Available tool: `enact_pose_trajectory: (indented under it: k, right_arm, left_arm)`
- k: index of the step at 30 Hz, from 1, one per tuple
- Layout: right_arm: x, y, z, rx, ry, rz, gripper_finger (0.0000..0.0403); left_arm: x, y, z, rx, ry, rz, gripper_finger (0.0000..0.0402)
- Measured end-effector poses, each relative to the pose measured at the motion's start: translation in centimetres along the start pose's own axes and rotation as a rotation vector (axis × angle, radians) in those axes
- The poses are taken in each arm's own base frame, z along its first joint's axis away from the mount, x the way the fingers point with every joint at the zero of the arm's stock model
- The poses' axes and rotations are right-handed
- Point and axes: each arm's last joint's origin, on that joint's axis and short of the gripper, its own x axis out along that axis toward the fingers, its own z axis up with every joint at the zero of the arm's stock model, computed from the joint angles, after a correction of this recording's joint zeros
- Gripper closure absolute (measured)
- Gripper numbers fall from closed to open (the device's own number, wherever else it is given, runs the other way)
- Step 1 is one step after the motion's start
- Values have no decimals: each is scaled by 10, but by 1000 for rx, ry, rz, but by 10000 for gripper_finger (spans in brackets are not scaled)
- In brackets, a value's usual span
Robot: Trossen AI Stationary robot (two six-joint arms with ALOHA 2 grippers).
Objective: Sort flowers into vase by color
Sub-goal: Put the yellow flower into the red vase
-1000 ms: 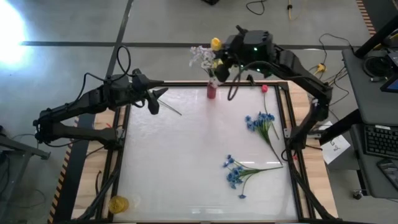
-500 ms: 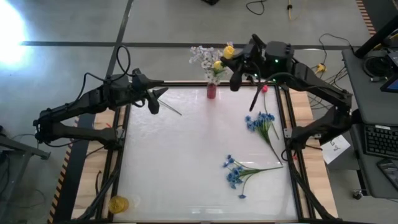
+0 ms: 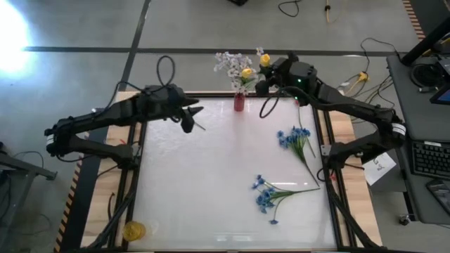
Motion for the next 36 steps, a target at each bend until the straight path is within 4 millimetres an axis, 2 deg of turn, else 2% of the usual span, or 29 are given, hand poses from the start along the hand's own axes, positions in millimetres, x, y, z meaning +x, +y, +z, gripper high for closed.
enact_pose_trajectory:
  k: [6,9,12,16,20,27,31,36]
  right_arm:
    - [-2,-12,-12,38,-71,-42,390]
    - [-9,-23,-14,69,-120,-105,390]
    - [-12,-36,-23,124,-128,-164,390]
    - [-8,-56,-39,242,-108,-210,390]
    - [6,-74,-44,362,-120,-98,390]
    - [20,-79,-35,411,-136,34,390]
    - [23,-77,-28,407,-130,99,390]
    - [21,-78,-20,373,-79,93,390]
  left_arm:
    - [16,0,-16,-43,69,7,258]
    - [18,0,-24,-74,45,4,258]
    - [20,1,-31,-99,6,-3,258]
    - [28,1,-42,-95,-9,-6,258]
    - [43,1,-62,-75,32,-13,258]
    - [65,1,-86,-117,41,-23,258]
    - [78,0,-92,-119,36,-23,258]
    - [99,2,-99,-151,11,10,258]
